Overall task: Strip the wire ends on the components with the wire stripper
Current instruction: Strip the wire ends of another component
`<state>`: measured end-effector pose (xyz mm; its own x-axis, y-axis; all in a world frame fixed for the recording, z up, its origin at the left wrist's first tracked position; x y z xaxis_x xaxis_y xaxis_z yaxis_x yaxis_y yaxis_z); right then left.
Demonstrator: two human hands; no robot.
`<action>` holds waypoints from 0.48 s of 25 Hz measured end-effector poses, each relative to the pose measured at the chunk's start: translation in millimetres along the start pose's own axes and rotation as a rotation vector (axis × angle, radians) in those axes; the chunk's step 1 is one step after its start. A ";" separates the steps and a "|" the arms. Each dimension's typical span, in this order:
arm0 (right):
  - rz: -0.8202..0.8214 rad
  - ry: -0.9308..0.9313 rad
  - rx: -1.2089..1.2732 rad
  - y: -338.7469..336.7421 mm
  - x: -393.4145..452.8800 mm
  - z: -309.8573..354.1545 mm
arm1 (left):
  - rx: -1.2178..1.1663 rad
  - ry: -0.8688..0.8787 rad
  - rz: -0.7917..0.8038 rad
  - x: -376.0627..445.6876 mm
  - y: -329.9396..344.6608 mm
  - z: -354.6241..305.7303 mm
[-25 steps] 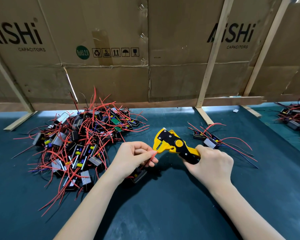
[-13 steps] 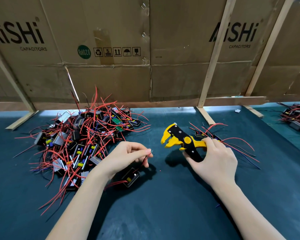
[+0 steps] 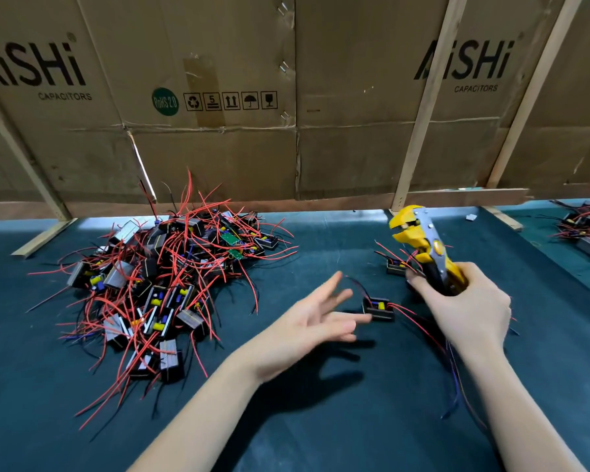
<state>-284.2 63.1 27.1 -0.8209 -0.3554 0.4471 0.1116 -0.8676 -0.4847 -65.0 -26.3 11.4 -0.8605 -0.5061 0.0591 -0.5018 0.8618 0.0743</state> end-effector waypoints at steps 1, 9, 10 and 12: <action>-0.009 0.028 0.010 -2.9 3.3 -2.0 | 0.146 0.000 -0.076 0.3 -6.9 -1.1; -0.004 -0.347 -0.151 0.5 -9.8 17.7 | 1.317 0.196 -0.921 -27.8 -118.5 -33.8; 0.026 -0.442 -0.221 5.8 -13.2 18.9 | 1.414 0.100 -0.895 -25.2 -123.3 -26.2; 0.075 -0.571 -0.382 16.6 -18.2 15.6 | 1.560 -0.010 -0.821 -19.4 -125.7 -13.1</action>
<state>-258.7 49.7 22.7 -0.3838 -0.6282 0.6768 -0.1345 -0.6871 -0.7140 15.9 -125.3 14.0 -0.3625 -0.7914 0.4922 -0.3698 -0.3627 -0.8554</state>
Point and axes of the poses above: each hand's wrist, its own x-axis towards the middle knuckle, its own y-axis out of the palm, z = x × y, the point moved 4 cm from there along x, towards the middle knuckle, and after that the axes turned 4 degrees about -z, right-handed, at the moved point
